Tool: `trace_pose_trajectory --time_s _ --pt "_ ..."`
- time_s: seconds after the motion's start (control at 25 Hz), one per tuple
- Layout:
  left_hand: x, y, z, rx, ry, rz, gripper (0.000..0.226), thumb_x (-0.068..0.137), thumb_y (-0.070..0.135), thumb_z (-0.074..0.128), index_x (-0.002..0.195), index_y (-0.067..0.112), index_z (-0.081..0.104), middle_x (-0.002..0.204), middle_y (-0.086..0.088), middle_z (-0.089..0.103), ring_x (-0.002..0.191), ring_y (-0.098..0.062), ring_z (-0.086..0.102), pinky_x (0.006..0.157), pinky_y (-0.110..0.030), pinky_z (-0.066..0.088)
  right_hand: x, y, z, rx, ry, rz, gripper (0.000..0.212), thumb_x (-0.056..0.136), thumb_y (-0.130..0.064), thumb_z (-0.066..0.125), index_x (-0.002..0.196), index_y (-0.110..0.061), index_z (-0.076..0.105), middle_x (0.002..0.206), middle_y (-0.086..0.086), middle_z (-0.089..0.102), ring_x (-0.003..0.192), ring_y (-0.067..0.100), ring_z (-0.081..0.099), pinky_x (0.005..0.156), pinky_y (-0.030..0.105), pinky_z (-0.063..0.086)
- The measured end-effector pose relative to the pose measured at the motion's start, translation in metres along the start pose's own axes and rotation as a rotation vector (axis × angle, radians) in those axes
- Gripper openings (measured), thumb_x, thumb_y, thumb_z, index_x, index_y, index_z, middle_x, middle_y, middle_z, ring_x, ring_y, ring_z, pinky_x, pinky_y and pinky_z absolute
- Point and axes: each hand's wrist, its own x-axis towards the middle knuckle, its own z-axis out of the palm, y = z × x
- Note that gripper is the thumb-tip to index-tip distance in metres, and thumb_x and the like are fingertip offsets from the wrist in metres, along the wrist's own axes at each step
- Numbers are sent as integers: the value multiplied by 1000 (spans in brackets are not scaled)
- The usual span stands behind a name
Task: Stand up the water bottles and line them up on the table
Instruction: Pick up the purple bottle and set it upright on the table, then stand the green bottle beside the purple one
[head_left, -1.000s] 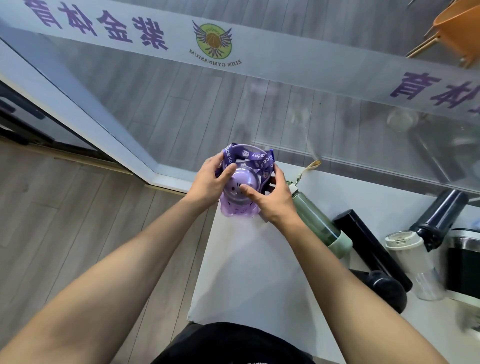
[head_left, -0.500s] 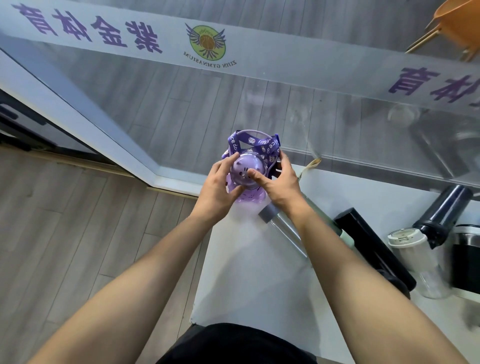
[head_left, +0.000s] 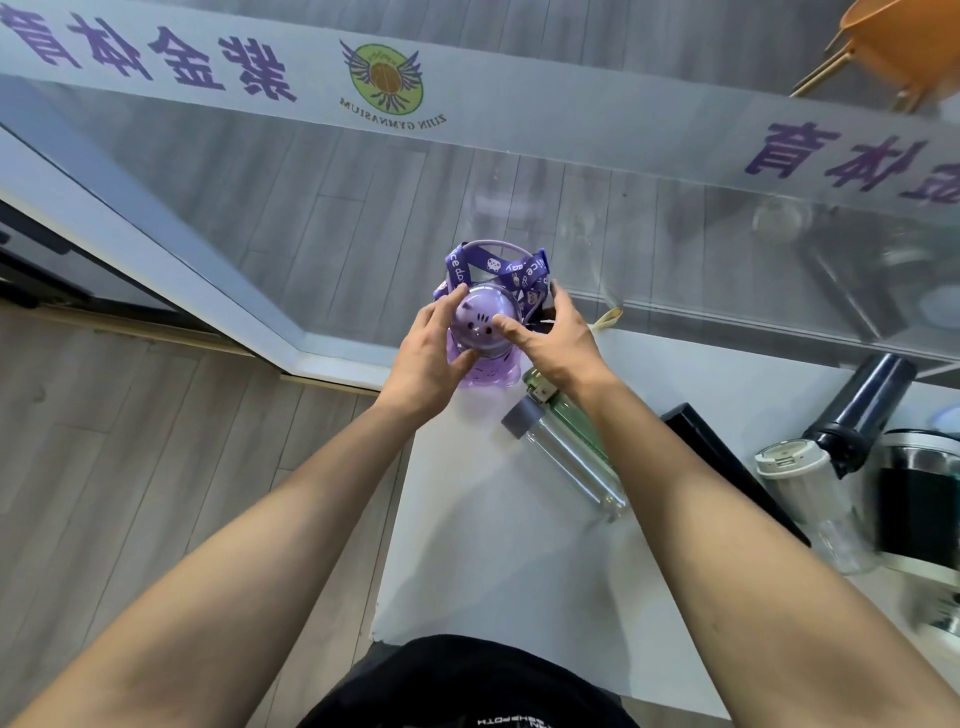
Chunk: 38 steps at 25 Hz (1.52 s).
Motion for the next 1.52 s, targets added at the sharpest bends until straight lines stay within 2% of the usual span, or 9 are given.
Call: trace_pose_trajectory --time_s 0.16,0.32,0.48,0.64,0.76,0.96,1.12,1.28,1.52 --pt "-19 -2 -5 96 51 1 78 88 22 70 151 36 27 138 -5 43 120 -24 49 100 -38 44 -10 13 -31 -123 51 38 93 85 -55 71 159 -23 24 134 5 55 118 19 56 103 34 46" --pt "-67 0 18 318 158 131 56 87 17 66 140 18 48 130 -11 51 106 -32 52 96 -38 41 -24 41 -57 -235 70 72 76 89 -47 70 153 -25 36 127 1 57 117 18 57 104 35 45" --pt "-91 9 71 446 -87 259 51 84 19 62 134 23 55 139 -11 53 108 -38 54 92 -45 47 -27 65 -63 -369 17 108 66 91 -38 70 149 -22 42 135 7 56 125 23 55 109 40 43" --pt "-93 24 110 585 -391 219 58 93 29 53 148 33 36 160 -2 26 140 -33 29 106 -44 35 -23 84 -57 -571 -75 138 67 90 -42 71 146 -20 43 140 11 52 131 31 51 111 44 41" --pt "-93 21 118 643 -455 132 65 94 31 50 153 35 24 164 4 13 149 -28 11 110 -42 26 -14 92 -45 -722 -124 145 73 82 -53 74 140 -18 47 135 12 54 127 35 52 105 43 44" --pt "-110 16 110 654 -456 66 66 92 28 50 152 37 23 165 8 8 150 -30 10 110 -43 25 0 99 -25 -825 -137 147 84 72 -60 80 135 -16 46 133 12 55 126 36 54 104 43 42" --pt "-118 13 108 670 -448 48 69 93 29 48 154 40 17 165 6 8 148 -33 12 109 -44 26 1 102 -24 -767 -78 131 82 68 -56 83 130 -15 49 129 12 58 122 34 55 102 42 43" --pt "-119 12 109 680 -441 52 70 91 29 49 153 40 20 164 0 12 146 -33 16 109 -43 27 -11 87 -54 -509 82 27 76 65 -54 83 125 -19 52 118 7 63 110 29 60 97 44 48" --pt "-126 10 114 667 -443 21 75 89 30 51 154 41 15 164 1 9 145 -32 19 109 -42 27 -17 57 -94 -91 232 -76 73 66 -39 92 123 -20 50 116 -6 64 107 17 62 94 28 50"
